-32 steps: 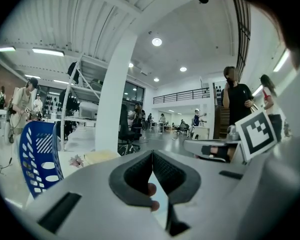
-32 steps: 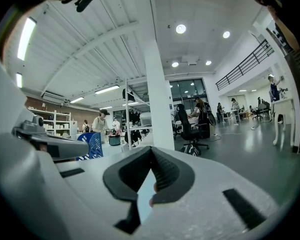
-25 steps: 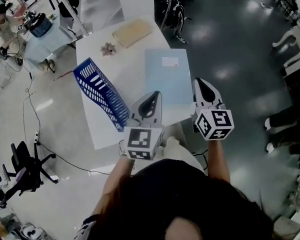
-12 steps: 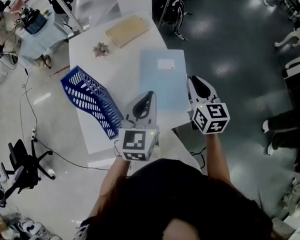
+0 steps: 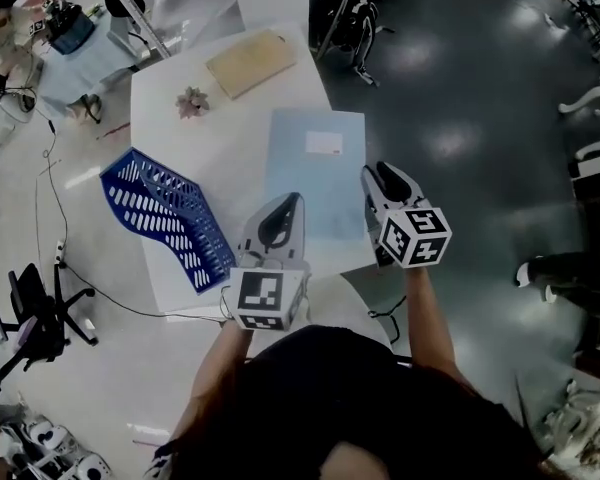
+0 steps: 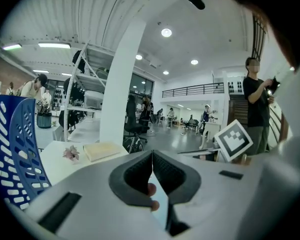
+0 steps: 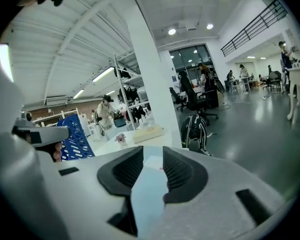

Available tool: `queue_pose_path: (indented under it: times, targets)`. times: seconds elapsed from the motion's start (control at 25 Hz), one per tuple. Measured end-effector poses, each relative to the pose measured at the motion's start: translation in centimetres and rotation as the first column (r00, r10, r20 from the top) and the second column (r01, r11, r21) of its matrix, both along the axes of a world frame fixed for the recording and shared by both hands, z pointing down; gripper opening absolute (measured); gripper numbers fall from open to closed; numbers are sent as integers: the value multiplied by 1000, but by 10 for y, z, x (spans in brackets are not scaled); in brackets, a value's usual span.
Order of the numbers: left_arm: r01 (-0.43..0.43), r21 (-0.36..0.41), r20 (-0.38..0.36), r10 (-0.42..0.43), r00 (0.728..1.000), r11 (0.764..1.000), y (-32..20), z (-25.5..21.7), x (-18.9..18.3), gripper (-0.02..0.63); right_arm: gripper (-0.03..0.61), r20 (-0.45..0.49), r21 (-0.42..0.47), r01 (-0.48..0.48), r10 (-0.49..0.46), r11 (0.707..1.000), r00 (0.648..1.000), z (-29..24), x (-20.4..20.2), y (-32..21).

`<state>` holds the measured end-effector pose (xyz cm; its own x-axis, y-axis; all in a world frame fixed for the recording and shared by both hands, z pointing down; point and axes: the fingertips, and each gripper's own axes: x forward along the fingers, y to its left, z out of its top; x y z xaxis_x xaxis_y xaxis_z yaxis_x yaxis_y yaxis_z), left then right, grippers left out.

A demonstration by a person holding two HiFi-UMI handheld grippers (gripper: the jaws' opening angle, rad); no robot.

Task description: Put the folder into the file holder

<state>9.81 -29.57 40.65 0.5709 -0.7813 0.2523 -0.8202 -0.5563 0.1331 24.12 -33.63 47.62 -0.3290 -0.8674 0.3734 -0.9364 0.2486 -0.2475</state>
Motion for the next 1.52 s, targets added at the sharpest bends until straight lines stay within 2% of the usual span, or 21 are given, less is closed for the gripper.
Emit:
queue_pose_path:
  times: [0.24, 0.68, 0.8, 0.96, 1.12, 1.52]
  targets:
    - [78, 21, 9, -78, 997, 997, -20, 18, 1, 6, 114, 55, -51, 54, -51, 997, 997, 26, 6, -23]
    - [156, 10, 20, -156, 988, 988, -37, 33, 9, 6, 155, 115, -135, 127, -111, 983, 987, 66, 15, -51]
    - [171, 5, 20, -171, 985, 985, -39, 38, 10, 6, 163, 122, -153, 140, -122, 978, 985, 77, 16, -57]
    - [185, -45, 19, -184, 983, 982, -38, 49, 14, 6, 172, 130, -173, 158, -137, 972, 982, 91, 19, -61]
    - [207, -24, 1, -207, 978, 978, -44, 46, 17, 6, 198, 169, -195, 169, -136, 966, 976, 105, 23, -67]
    - [214, -44, 21, -213, 977, 976, -48, 60, 22, 6, 236, 272, -242, 199, -130, 950, 954, 133, 27, -74]
